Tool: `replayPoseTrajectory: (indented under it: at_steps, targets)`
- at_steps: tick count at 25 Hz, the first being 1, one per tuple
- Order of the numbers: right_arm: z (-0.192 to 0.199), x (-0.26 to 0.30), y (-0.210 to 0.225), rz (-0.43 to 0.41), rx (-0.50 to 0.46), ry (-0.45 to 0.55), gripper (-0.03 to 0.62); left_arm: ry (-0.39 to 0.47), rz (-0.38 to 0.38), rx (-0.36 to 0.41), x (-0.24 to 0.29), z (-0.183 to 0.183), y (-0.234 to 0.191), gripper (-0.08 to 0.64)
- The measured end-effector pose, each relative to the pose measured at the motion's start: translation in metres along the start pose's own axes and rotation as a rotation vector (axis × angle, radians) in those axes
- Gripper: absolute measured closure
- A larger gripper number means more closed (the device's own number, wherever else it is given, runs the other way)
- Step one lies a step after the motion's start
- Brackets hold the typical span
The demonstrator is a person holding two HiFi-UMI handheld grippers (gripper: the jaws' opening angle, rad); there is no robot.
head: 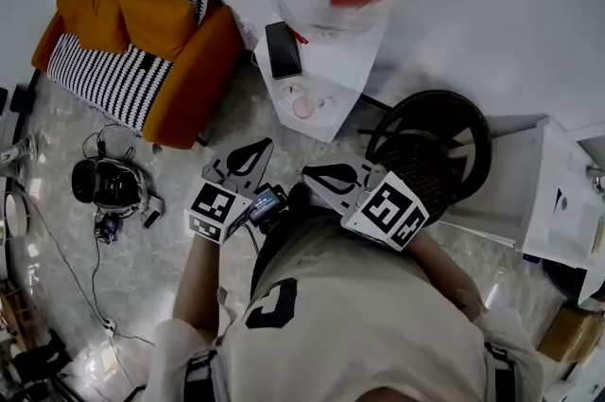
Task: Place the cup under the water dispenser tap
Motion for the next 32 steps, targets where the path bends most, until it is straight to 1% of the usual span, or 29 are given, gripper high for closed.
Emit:
replayPoseTrajectory:
  at_steps: [4, 6, 9, 10, 14, 18, 20, 24, 28, 32]
  targets:
    - [0.005, -0.022, -0.007, 0.002, 0.009, 0.042, 0.566, 0.011, -0.016, -0.067, -0.008, -0.002, 0.021, 0.503]
    - [0.011, -0.033, -0.009, 0.007, 0.014, 0.059, 0.566, 0.014, -0.017, -0.059, -0.010, -0.006, 0.031, 0.503]
    - [0.018, -0.049, -0.015, 0.009, 0.014, 0.073, 0.566, 0.012, -0.019, -0.014, -0.008, -0.015, 0.049, 0.503]
    - [0.021, -0.054, -0.017, 0.011, 0.015, 0.076, 0.566, 0.016, -0.017, -0.010, -0.006, -0.018, 0.056, 0.503]
    - [0.035, -0.076, -0.022, 0.018, 0.034, 0.094, 0.565, 0.040, -0.005, -0.033, -0.001, -0.028, 0.082, 0.503]
    - [0.046, -0.094, -0.027, 0.015, 0.052, 0.115, 0.566, 0.045, -0.016, -0.013, 0.000, -0.033, 0.105, 0.503]
    - [0.050, -0.101, -0.030, 0.008, 0.058, 0.127, 0.566, 0.052, -0.022, -0.016, -0.003, -0.035, 0.114, 0.503]
    - [0.055, -0.116, -0.033, 0.000, 0.092, 0.180, 0.566, 0.078, -0.042, -0.032, -0.011, -0.040, 0.130, 0.503]
    - [0.062, -0.132, -0.036, 0.024, 0.130, 0.231, 0.566, 0.096, -0.073, -0.033, -0.021, -0.044, 0.143, 0.503]
    - [0.074, -0.135, -0.050, 0.021, 0.116, 0.205, 0.566, 0.092, -0.093, -0.055, -0.028, -0.051, 0.153, 0.503]
Point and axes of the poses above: the fingertips, and each gripper's own axes: x forward along the fingers, y to its right, z out of its underside, the point moved 6 cm from there along -x, backward along the fingers, and after that the axes turned 12 degrees about -z, right-handed, at the moved point
